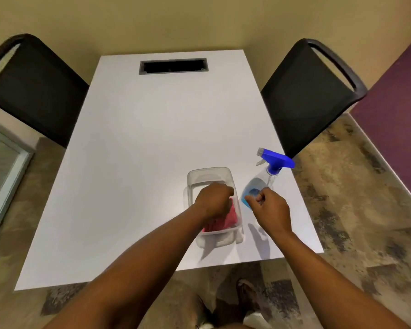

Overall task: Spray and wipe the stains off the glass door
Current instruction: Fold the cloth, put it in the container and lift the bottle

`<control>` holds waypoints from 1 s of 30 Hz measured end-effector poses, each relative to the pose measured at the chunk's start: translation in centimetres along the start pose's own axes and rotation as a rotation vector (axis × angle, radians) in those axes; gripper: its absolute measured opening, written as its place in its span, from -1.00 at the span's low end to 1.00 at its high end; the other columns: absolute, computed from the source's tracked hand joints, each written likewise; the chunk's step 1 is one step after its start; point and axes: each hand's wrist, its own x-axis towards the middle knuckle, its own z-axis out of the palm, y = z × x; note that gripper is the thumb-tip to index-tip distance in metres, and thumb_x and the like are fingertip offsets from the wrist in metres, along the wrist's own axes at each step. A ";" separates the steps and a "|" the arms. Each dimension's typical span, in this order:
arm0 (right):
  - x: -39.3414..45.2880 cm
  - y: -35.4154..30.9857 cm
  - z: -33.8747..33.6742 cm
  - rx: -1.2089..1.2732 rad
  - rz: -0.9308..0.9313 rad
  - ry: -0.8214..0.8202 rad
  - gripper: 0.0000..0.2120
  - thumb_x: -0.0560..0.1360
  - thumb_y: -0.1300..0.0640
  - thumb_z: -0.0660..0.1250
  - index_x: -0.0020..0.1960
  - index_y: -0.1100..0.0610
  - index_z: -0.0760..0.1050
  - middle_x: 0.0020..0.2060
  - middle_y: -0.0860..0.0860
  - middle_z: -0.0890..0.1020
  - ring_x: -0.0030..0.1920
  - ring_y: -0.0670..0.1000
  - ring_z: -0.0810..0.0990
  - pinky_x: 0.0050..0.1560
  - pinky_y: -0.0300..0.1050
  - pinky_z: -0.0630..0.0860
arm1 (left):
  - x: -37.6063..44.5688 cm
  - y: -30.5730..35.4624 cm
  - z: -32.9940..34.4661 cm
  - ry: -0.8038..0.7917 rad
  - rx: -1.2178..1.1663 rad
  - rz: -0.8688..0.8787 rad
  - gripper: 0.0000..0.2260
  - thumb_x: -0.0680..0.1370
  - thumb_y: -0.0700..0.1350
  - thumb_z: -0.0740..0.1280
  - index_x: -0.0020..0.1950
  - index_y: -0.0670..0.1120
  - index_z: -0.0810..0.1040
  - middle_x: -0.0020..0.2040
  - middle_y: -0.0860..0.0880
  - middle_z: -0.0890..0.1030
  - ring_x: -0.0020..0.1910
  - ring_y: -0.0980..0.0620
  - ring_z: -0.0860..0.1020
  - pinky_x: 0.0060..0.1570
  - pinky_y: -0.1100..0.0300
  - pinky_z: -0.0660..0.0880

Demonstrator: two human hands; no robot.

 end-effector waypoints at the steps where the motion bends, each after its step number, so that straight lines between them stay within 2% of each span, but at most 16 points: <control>1: 0.0 0.5 -0.5 0.014 0.045 0.019 -0.68 0.49 -0.16 0.41 -0.05 0.07 0.45 -0.14 0.01 0.60 -0.17 -0.02 0.57 -0.16 -0.22 0.49 | 0.5 0.8 -0.3 0.023 -0.098 -0.014 -0.77 0.59 -0.07 0.30 0.22 -0.06 0.59 0.16 -0.06 0.65 0.20 -0.11 0.55 -0.02 0.07 0.49; 2: 0.0 0.8 -1.0 0.024 0.089 0.044 -0.64 0.47 -0.19 0.42 0.01 0.07 0.44 -0.08 0.02 0.60 -0.14 -0.02 0.57 -0.13 -0.22 0.49 | 0.9 1.5 -0.5 0.040 -0.181 -0.021 -0.68 0.60 -0.05 0.32 0.36 -0.04 0.53 0.26 -0.04 0.61 0.26 -0.08 0.52 0.14 0.05 0.50; 4: 0.4 1.1 -2.0 0.060 0.148 0.095 -0.52 0.43 -0.21 0.44 0.15 0.07 0.42 0.08 0.05 0.58 -0.03 0.01 0.58 -0.05 -0.16 0.54 | 1.5 3.1 -0.9 0.059 -0.318 -0.023 -0.54 0.60 -0.04 0.36 0.49 -0.04 0.41 0.39 -0.05 0.53 0.34 -0.07 0.49 0.32 0.05 0.44; 7: 1.2 1.0 -3.0 0.150 0.112 0.128 -0.37 0.44 -0.17 0.47 0.38 0.07 0.36 0.31 0.06 0.51 0.19 0.10 0.58 0.17 0.04 0.58 | 2.4 5.0 -1.0 0.063 -0.463 -0.067 -0.42 0.59 -0.07 0.40 0.57 -0.04 0.28 0.50 -0.05 0.42 0.40 -0.08 0.45 0.41 0.04 0.40; 10: 2.2 0.5 -3.5 0.185 0.067 0.079 -0.36 0.49 -0.11 0.43 0.48 0.07 0.31 0.41 0.05 0.46 0.32 0.12 0.53 0.30 0.08 0.51 | 3.2 6.1 -0.6 0.061 -0.550 -0.098 -0.39 0.59 -0.09 0.39 0.60 -0.03 0.23 0.54 -0.03 0.37 0.45 -0.08 0.42 0.45 0.03 0.37; 14: 3.3 -0.4 -3.8 0.222 0.079 0.017 -0.44 0.53 0.03 0.42 0.46 0.15 0.35 0.37 0.07 0.52 0.28 0.12 0.57 0.25 -0.04 0.50 | 3.5 7.0 -0.2 0.122 -0.558 -0.127 -0.50 0.65 -0.09 0.29 0.58 -0.08 0.27 0.52 -0.05 0.40 0.47 -0.05 0.41 0.44 0.09 0.32; 17: 3.4 -1.1 -3.9 0.208 0.043 0.023 -0.47 0.55 0.06 0.39 0.46 0.16 0.36 0.36 0.07 0.53 0.28 0.12 0.58 0.25 -0.02 0.51 | 3.5 7.2 -0.3 0.214 -0.562 -0.161 -0.57 0.68 -0.05 0.23 0.55 -0.09 0.34 0.47 -0.06 0.47 0.41 -0.04 0.47 0.38 0.13 0.37; 22: 4.2 -2.9 -5.5 0.170 -0.130 0.083 -0.52 0.57 0.14 0.38 0.45 0.14 0.38 0.31 0.08 0.56 0.23 0.12 0.59 0.23 -0.02 0.52 | 3.0 6.4 -2.8 0.350 -0.591 -0.109 -0.64 0.65 -0.05 0.31 0.43 -0.09 0.49 0.32 -0.06 0.60 0.26 -0.05 0.59 0.28 0.12 0.49; 24: 4.6 -4.0 -6.1 0.138 -0.191 0.093 -0.50 0.55 0.17 0.39 0.45 0.13 0.37 0.31 0.08 0.56 0.23 0.12 0.60 0.23 -0.01 0.53 | 2.6 5.7 -4.4 0.379 -0.582 -0.087 -0.63 0.63 -0.07 0.34 0.43 -0.09 0.50 0.33 -0.06 0.60 0.27 -0.04 0.58 0.30 0.08 0.51; 30: 5.6 -7.9 -6.1 0.103 -0.369 0.083 -0.53 0.56 0.09 0.38 0.43 0.09 0.39 0.28 0.02 0.58 0.16 0.08 0.63 0.17 -0.03 0.55 | 0.7 2.9 -7.4 0.483 -0.586 -0.134 -0.61 0.65 -0.10 0.31 0.48 -0.10 0.45 0.37 -0.04 0.57 0.27 -0.03 0.59 0.30 0.11 0.49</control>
